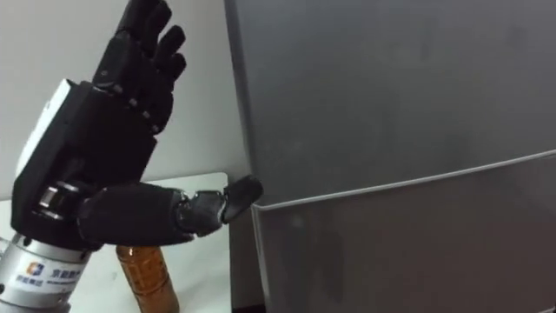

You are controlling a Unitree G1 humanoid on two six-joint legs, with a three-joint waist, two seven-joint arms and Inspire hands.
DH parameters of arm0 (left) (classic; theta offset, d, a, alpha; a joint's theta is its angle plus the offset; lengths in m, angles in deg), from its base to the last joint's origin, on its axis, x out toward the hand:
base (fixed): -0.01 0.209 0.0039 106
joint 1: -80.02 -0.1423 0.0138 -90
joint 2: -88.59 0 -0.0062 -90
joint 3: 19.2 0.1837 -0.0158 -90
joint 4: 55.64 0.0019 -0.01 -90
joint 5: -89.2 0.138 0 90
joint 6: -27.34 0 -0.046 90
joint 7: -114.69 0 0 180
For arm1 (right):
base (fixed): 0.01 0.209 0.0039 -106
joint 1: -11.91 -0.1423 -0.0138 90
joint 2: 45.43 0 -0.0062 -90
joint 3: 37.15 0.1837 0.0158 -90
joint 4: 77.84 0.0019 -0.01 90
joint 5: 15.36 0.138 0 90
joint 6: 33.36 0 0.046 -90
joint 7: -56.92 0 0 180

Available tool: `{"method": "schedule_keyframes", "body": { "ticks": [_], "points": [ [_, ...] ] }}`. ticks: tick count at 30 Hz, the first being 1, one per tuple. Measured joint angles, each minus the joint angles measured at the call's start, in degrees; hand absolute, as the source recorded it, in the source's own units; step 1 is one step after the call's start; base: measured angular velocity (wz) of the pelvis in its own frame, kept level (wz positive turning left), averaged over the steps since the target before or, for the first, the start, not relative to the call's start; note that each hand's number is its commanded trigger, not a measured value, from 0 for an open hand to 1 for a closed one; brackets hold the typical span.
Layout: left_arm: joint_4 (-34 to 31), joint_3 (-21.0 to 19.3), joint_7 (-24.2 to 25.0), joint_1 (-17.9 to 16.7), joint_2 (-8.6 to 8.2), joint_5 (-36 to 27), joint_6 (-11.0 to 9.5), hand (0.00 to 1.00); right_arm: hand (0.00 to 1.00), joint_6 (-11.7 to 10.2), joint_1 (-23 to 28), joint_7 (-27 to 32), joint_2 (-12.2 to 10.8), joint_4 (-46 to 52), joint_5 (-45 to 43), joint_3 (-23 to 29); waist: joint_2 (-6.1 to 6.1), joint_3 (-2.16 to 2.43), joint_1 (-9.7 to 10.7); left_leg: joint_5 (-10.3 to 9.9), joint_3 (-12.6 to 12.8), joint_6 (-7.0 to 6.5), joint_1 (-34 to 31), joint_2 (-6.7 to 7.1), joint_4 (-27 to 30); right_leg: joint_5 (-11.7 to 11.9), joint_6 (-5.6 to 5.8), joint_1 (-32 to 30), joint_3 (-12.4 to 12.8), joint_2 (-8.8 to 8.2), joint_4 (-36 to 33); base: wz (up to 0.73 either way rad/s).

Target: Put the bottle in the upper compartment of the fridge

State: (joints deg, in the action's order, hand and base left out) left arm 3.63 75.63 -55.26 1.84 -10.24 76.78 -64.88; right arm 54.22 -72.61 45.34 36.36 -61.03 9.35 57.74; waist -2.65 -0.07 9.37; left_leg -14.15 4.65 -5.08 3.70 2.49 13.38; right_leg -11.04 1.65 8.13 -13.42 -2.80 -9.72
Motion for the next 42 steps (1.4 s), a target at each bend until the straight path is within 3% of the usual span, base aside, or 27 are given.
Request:
{"method": "schedule_keyframes", "body": {
  "ticks": [5, 28, 29, 30, 31, 32, 38, 42],
  "points": [
    [0.5, 3.8, 3.3, 0.0, 0.25, -3.1, 0.8, 0.00, 0.00, 0.0, -0.5, -0.2, 0.6, 0.1, 0.0, -2.5, 0.24, -0.16, 0.1, 0.0, 0.0, -0.02, 0.0, 0.04, 0.0, 0.0, 0.00, 0.0, 0.6, 0.03, 0.0, 0.00],
    [2.7, 4.1, 6.5, -0.5, 0.05, -8.7, 1.1, 0.00, 0.00, 0.6, -0.9, -1.9, 1.0, 0.1, 0.1, -3.7, 0.59, -0.34, -0.1, 0.0, -0.2, -0.03, -0.1, 0.08, 0.0, 0.0, 0.00, 0.0, 0.9, 0.05, 0.0, 0.00],
    [2.7, 4.3, 6.5, -0.5, 0.06, -9.4, 1.2, 0.23, 0.00, 0.6, -0.9, -1.9, 1.0, 0.1, 0.1, -3.7, 0.60, -0.34, -0.1, 0.0, -0.2, -0.03, -0.1, 0.08, 0.0, 0.0, 0.00, 0.0, 0.9, 0.05, 0.0, 0.00],
    [2.7, 4.3, 6.5, -0.5, 0.06, -9.5, 1.2, 0.53, 0.00, 0.6, -0.9, -1.9, 1.0, 0.1, 0.0, -3.7, 0.60, -0.33, -0.1, 0.0, -0.2, -0.04, 0.0, 0.08, -0.1, 0.0, 0.00, 0.0, 0.9, 0.05, 0.0, 0.00],
    [2.7, 4.3, 6.5, -0.5, 0.06, -9.5, 1.2, 0.65, 0.00, 0.6, -0.9, -1.9, 1.0, 0.1, 0.0, -3.7, 0.62, -0.32, -0.1, 0.0, -0.2, -0.04, 0.0, 0.08, -0.1, 0.0, 0.00, 0.0, 0.9, 0.05, 0.0, 0.00],
    [2.8, 4.4, 6.5, -0.5, 0.07, -9.7, 1.2, 0.98, 0.00, 0.6, -0.9, -1.9, 1.1, 0.2, 0.1, -3.9, 0.64, -0.31, -0.1, 0.0, -0.2, -0.04, 0.0, 0.08, -0.1, 0.0, 0.00, 0.0, 0.9, 0.05, 0.0, 0.00],
    [5.5, 4.1, 4.8, -0.5, -0.14, -13.1, 0.5, 1.00, 0.00, 0.5, -1.0, -1.7, 1.5, 0.8, 0.1, -6.5, 0.95, -0.20, -0.3, 0.0, -0.3, -0.04, 0.1, 0.07, 0.1, 0.0, 0.00, 0.2, 0.7, 0.03, 0.0, 0.01],
    [6.9, 4.2, 3.8, -0.5, -1.29, -15.2, -0.3, 1.00, 0.00, 0.5, -0.9, -1.6, 1.7, 1.5, 0.0, -7.7, 1.19, -0.22, -0.4, 0.0, -0.3, -0.06, 0.0, 0.10, 0.1, 0.0, 0.05, 0.2, 0.7, 0.00, 0.0, 0.00]
  ]
}}
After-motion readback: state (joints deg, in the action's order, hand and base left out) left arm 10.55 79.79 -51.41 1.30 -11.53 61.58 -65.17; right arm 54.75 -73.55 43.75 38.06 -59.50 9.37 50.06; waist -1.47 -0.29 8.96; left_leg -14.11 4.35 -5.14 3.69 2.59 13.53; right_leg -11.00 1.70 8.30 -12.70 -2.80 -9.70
